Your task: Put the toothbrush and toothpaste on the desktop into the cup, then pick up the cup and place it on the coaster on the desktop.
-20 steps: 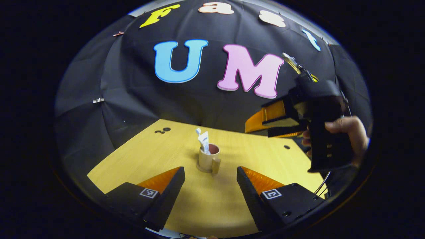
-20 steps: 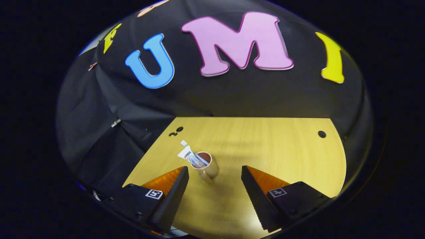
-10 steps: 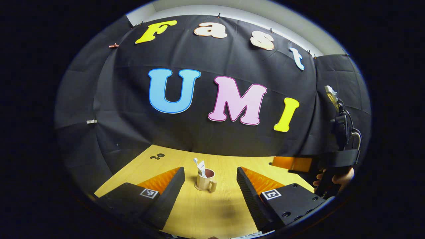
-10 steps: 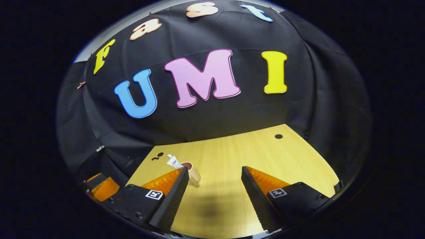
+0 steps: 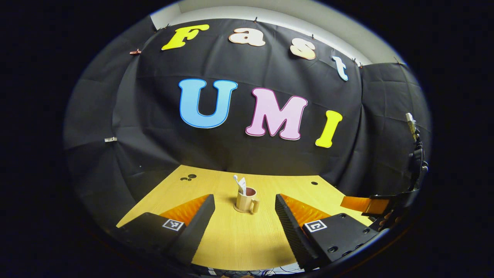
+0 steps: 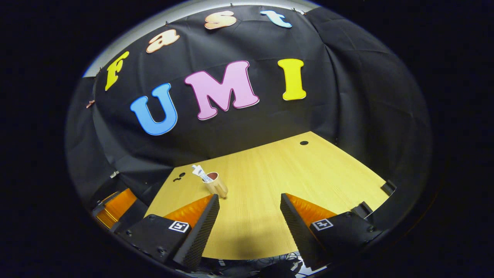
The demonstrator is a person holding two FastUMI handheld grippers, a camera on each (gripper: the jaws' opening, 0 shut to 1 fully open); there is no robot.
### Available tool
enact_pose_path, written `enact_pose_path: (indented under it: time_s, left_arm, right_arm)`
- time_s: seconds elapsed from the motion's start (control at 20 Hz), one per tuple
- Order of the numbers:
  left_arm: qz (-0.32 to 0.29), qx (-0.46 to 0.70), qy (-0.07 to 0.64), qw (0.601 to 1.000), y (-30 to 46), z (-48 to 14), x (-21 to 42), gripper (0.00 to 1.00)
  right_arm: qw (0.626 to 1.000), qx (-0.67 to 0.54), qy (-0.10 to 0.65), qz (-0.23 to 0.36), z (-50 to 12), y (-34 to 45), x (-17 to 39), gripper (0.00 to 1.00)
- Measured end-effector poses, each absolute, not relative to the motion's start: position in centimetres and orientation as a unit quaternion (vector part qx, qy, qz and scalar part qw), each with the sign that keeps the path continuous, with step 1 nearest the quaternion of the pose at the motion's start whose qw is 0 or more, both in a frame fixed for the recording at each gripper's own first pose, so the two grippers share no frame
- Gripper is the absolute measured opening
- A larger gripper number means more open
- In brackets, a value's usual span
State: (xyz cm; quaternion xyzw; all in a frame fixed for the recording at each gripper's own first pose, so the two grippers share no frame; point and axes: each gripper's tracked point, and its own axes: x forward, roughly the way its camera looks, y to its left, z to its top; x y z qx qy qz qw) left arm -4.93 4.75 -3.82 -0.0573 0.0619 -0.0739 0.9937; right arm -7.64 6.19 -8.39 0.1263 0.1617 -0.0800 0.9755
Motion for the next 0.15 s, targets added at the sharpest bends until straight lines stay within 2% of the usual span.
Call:
enact_pose_path:
  time_s: [0.15]
  left_arm:
    - [-0.074,-0.045,0.059,0.994,5.16,-3.92,-5.59,0.98]
  right_arm:
    - [0.978,0.091,0.168,-0.088,-9.64,6.27,-8.36,0.98]
